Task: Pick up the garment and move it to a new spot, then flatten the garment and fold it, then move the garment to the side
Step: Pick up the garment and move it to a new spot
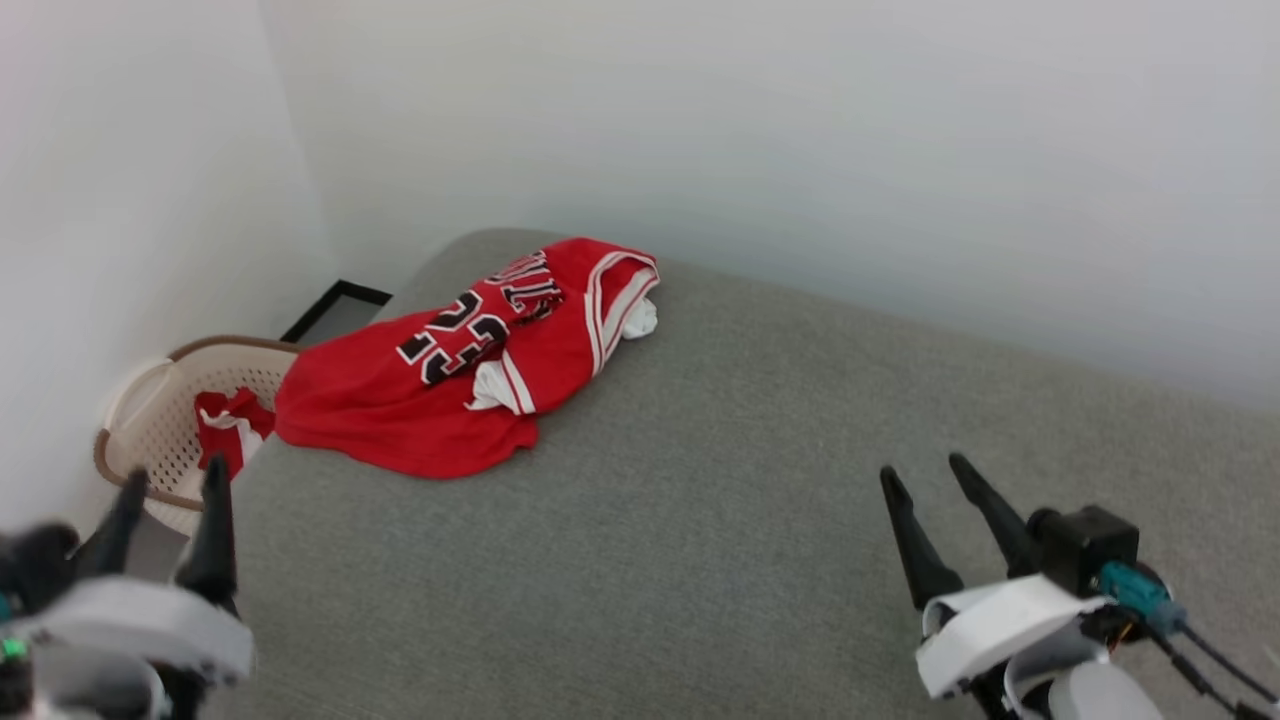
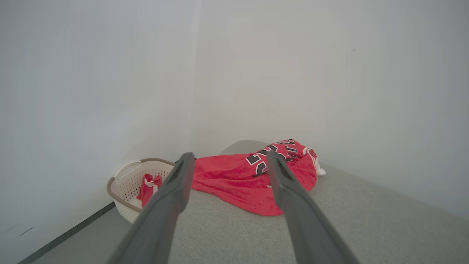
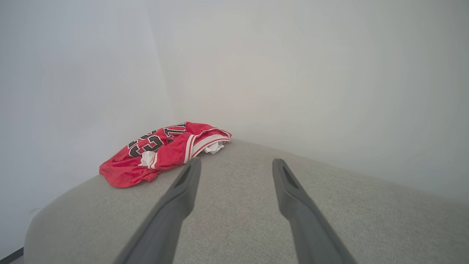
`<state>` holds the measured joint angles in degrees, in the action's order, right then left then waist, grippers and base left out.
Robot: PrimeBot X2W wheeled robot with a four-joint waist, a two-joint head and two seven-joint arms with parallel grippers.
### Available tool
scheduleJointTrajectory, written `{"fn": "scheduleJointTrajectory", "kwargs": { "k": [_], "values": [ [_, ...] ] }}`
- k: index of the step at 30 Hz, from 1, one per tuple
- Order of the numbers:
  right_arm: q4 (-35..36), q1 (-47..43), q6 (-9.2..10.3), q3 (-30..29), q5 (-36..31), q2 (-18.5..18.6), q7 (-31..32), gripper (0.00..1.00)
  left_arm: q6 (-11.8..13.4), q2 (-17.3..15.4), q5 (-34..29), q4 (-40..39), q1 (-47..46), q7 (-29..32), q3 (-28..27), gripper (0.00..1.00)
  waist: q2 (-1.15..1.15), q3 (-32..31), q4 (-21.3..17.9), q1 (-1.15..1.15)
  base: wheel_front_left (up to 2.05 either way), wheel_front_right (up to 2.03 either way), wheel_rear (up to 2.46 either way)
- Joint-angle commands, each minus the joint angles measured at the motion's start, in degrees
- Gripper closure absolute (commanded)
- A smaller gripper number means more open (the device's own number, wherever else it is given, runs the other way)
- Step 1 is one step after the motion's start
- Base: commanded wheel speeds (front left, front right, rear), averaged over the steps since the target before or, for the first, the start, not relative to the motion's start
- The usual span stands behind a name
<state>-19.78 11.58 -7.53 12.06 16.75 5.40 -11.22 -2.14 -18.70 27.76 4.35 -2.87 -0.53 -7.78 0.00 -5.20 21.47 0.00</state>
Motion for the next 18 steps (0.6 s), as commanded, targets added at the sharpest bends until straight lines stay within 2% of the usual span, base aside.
{"fn": "scheduleJointTrajectory", "kwargs": {
  "k": [1, 9, 13, 18],
  "values": [
    [0.45, 1.13, 0.08, 0.05, -0.56, 0.43, 0.2, 0.0, -0.38, -0.48, 0.69, 0.17, -1.43, 0.46, -0.16, 0.0, 0.0, 3.92, -3.3, 0.0, 0.0, 0.0, 0.0],
    [4.45, 6.7, 0.08, -1.19, -3.66, 1.58, 2.77, 0.0, -4.08, -6.44, 8.64, 9.25, -17.57, 7.69, -1.19, 0.0, 0.0, 15.31, -9.81, 0.0, 0.0, 0.0, 0.0],
    [6.51, 9.06, 0.08, -1.67, -5.33, 1.37, 3.66, 0.0, -4.9, -10.0, 13.17, 15.81, -25.63, 12.15, -1.13, 0.0, 0.0, 20.75, -13.25, 0.0, 0.0, 0.0, 0.0],
    [8.75, 10.8, 0.08, -2.69, -6.65, 1.08, 4.39, 0.0, -5.29, -13.72, 15.86, 23.6, -34.38, 16.3, 0.88, 0.0, 0.0, 26.29, -16.42, 0.0, 0.0, 0.0, 0.0]
  ]
}}
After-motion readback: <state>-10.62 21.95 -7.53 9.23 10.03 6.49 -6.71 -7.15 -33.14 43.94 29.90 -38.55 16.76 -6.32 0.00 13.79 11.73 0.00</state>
